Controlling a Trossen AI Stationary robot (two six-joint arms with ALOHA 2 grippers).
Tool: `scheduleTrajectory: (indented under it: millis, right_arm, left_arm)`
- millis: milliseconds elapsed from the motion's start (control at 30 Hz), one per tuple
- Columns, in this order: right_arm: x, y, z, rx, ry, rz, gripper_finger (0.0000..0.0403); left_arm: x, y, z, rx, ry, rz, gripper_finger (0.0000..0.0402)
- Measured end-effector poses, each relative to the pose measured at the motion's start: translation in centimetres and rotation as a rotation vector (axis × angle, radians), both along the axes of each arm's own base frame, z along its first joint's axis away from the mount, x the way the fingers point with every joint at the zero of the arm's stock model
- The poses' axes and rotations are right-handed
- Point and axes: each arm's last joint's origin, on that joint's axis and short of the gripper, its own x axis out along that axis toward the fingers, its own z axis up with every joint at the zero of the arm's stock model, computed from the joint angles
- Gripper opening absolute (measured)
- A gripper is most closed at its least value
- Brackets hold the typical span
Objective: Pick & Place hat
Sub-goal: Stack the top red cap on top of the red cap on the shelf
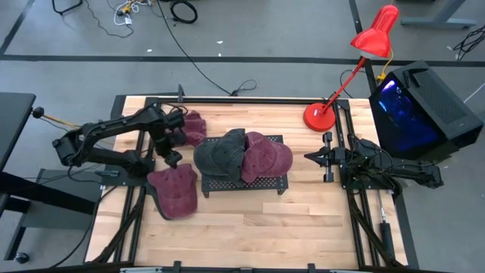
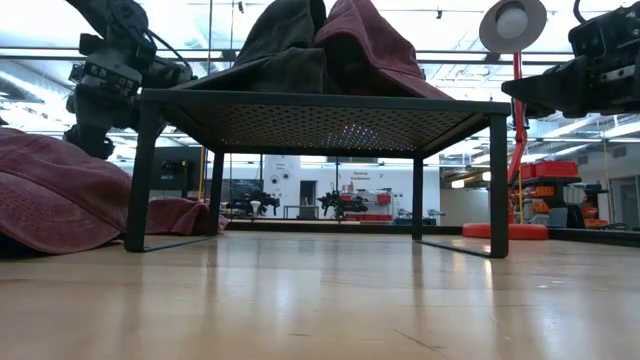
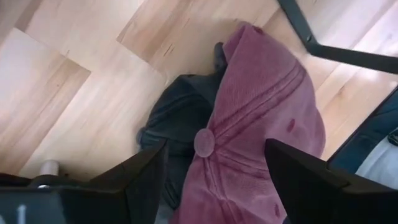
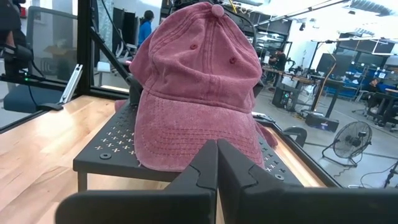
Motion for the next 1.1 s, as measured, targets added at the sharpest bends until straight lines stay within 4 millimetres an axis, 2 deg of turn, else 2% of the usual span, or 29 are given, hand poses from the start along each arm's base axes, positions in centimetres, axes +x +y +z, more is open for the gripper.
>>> scheduleTrajectory:
  millis: [200,400,867,1100]
  right_arm:
    - [0.0,0.0,0.0,0.000,0.000,0.000,0.0004]
    - [0.0,0.0,0.0,0.000,0.000,0.000,0.0004]
    - [0.0,0.0,0.0,0.000,0.000,0.000,0.0004]
    - [0.0,0.0,0.0,0.000,0.000,0.000,0.0004]
  left_arm:
    - [-0.2,0.4,-1.3,-0.053,0.026,0.002,0.0271]
    - [-0.4,1.0,-1.6,-0.075,0.010,-0.015,0.0271]
    - [0.0,2.6,2.2,-0.072,-0.109,-0.041,0.0271]
    - [-1.1,3.2,1.6,-0.118,-0.128,0.014,0.0270]
